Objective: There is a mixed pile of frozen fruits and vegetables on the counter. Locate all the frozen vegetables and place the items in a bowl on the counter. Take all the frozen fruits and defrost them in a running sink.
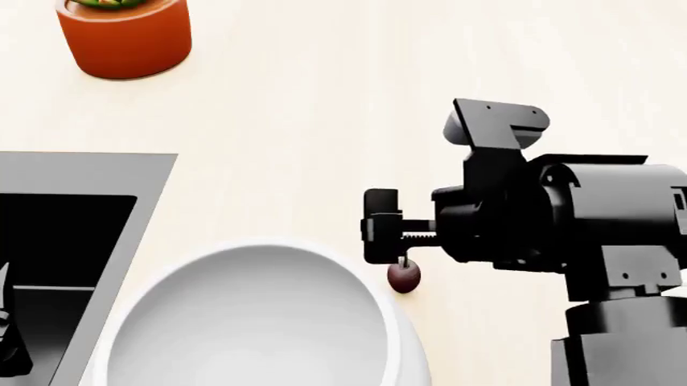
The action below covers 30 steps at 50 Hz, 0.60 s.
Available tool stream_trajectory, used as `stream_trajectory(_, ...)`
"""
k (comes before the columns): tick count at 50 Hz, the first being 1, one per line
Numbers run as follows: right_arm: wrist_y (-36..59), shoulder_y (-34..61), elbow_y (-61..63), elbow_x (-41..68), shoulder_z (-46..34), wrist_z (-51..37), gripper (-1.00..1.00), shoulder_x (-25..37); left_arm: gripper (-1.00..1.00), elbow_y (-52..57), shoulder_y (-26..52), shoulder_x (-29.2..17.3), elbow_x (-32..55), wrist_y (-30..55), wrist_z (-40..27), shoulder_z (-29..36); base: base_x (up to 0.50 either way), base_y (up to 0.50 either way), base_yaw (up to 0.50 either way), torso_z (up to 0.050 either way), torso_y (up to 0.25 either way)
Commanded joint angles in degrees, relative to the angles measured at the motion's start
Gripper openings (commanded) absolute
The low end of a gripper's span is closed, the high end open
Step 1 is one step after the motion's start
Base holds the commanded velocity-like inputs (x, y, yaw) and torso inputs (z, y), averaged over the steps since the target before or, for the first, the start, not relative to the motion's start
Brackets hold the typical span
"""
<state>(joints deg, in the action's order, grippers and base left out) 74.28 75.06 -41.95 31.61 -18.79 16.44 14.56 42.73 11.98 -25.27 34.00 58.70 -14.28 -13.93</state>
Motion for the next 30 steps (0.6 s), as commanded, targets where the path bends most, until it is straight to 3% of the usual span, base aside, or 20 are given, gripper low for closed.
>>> stream_trajectory(1,-4.30,2.72,-12.13,-2.56,-4.75,4.17,1.00,-2.21,1.00,-0.20,-0.04,-0.30,0.08,-0.22,-0.09,0.26,0.00,0.00,0.00,0.000,0.000)
stream_trajectory(22,-7.61,2.33,-18.47,-2.99,-6.15,6.83,1.00,-4.55,1.00,-1.39,-0.22,-0.53,-0.60,-1.26,-0.31,1.80,0.00,0.00,0.00,0.000,0.000)
stream_trajectory(23,-7.48,2.12,-18.07,-2.60,-5.43,6.26,-1.00,-4.40,1.00,-1.41,-0.07,-0.55,-0.56,-1.12,-0.40,1.82,0.00,0.00,0.00,0.000,0.000)
stream_trajectory(30,-5.37,1.54,-14.14,-0.89,-3.04,3.93,-1.00,-3.41,1.00,-1.43,0.12,-0.61,-0.42,-0.95,-0.64,1.99,0.00,0.00,0.00,0.000,0.000)
